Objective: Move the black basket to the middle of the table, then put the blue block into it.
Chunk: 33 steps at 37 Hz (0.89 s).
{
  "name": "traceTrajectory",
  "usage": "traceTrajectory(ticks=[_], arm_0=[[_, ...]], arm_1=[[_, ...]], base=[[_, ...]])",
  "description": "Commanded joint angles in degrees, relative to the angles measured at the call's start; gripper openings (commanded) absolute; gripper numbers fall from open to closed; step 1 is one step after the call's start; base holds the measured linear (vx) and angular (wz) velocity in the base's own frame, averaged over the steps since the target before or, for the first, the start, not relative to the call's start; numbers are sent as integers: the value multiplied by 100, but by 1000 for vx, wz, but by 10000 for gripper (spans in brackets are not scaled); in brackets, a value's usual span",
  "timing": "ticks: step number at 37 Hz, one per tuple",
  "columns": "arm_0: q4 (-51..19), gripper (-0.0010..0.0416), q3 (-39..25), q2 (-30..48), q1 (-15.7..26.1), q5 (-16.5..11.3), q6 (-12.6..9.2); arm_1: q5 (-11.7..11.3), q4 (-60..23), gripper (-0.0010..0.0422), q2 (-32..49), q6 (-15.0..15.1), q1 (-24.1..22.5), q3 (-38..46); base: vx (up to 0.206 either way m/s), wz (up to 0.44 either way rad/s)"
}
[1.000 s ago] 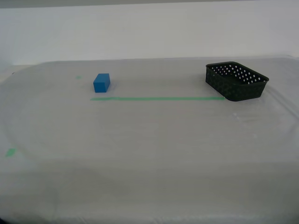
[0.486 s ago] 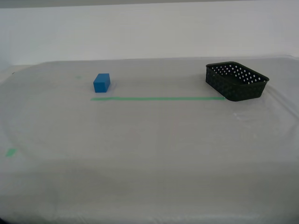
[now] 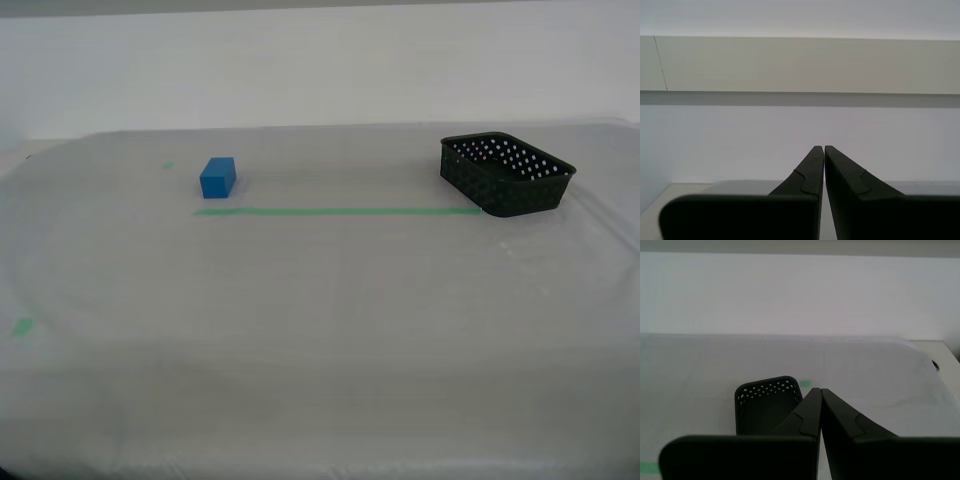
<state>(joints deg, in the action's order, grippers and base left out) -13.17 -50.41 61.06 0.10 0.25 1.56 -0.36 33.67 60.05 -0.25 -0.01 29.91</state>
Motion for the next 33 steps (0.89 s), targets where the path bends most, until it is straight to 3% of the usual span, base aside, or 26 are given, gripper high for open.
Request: traceTrajectory(ticks=[1,8,26,33], arm_0=[[-439,-1,-339,116,4,-7,85],[-1296,-1,-1019,455,4,-26,105],[-2693,-1,-2577,1567,4,-76,229],[-3442,-1,-3346,2131,4,-306,328]], arm_1=[[-2,24,0,-2,11,0,7],[-4,24,0,-2,11,-2,7],[-4,24,0,-2,11,-2,7],[-4,24,0,-2,9,-2,7]], base=[[0,0],[0,0],[0,0],[0,0]])
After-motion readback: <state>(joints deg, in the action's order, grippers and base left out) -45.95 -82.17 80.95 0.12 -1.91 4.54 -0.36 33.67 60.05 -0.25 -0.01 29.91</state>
